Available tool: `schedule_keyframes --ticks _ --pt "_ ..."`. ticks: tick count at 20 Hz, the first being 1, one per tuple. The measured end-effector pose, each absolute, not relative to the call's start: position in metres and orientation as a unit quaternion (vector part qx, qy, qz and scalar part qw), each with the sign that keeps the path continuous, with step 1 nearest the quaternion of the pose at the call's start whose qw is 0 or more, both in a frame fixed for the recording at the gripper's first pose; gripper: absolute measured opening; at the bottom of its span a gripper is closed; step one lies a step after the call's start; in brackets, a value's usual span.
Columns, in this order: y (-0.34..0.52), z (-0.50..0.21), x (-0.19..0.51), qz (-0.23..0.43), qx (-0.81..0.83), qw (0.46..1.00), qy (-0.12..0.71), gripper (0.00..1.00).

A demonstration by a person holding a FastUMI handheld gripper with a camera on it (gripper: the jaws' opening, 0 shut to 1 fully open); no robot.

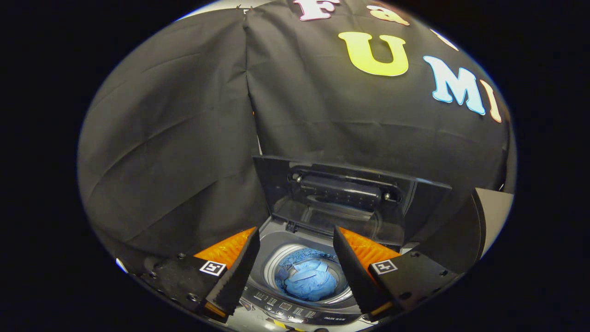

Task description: Put the clothes into the washing machine and then close the washing machine lid.

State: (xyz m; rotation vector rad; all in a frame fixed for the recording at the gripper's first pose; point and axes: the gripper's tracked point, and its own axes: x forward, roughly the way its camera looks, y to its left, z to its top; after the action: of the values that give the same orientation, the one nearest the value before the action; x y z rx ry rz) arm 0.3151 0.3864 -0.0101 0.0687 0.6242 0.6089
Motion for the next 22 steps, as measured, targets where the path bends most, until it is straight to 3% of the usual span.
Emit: schedule_keyframes --ticks 10,22 --pt "0.363 0.058 0.400 0.229 0.058 0.936 0.260 0.98" --pt "0.359 0.007 0.490 0.131 0.060 0.940 0.308 0.99"
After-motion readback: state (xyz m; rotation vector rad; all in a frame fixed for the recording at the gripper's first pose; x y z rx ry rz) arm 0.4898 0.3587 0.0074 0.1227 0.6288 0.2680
